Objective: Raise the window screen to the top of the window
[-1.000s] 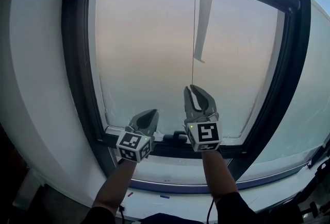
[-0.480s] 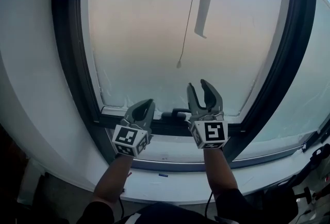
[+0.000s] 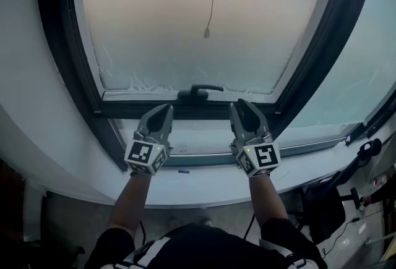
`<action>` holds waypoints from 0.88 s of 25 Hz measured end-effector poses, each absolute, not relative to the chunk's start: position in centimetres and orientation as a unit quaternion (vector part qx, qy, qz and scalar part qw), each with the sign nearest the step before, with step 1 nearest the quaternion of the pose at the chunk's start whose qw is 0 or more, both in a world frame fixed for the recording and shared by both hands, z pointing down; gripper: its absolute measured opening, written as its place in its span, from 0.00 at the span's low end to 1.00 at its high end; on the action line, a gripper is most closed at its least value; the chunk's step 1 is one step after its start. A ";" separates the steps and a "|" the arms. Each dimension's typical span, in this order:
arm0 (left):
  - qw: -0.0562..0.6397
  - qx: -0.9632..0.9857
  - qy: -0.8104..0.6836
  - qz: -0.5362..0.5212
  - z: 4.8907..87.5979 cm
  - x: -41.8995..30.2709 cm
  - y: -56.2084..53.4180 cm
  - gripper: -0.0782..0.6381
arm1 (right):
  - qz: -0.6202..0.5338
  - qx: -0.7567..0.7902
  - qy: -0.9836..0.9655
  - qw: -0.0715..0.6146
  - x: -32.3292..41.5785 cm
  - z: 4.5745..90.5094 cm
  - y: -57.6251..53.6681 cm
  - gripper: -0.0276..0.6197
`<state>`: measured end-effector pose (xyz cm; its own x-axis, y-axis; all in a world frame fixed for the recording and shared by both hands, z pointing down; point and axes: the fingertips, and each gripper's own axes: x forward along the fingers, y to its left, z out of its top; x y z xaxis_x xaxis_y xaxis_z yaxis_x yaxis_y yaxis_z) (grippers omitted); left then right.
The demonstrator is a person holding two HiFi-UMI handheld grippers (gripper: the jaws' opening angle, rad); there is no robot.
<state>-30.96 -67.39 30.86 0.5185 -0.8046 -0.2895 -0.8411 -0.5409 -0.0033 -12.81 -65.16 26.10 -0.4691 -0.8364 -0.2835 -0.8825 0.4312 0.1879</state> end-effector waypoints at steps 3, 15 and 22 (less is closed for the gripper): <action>0.081 -0.867 0.473 0.132 31.1 -30.3 -64.9 0.12 | 0.149 -0.515 0.842 0.064 -10.4 28.5 -63.3 0.14; 0.080 -0.849 0.505 0.132 32.1 -25.2 -56.0 0.12 | 0.102 -0.496 0.859 0.071 -1.6 33.5 -55.1 0.06; 0.061 -0.843 0.518 0.135 35.7 -21.6 -48.2 0.12 | 0.050 -0.464 0.881 0.078 1.5 37.8 -49.8 0.05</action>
<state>-21.58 -48.18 35.74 0.4273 -0.8560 -0.2911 -0.8891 -0.4562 0.0364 1.53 -49.78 37.79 -0.5569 -0.8102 -0.1827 -0.8256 0.5640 0.0157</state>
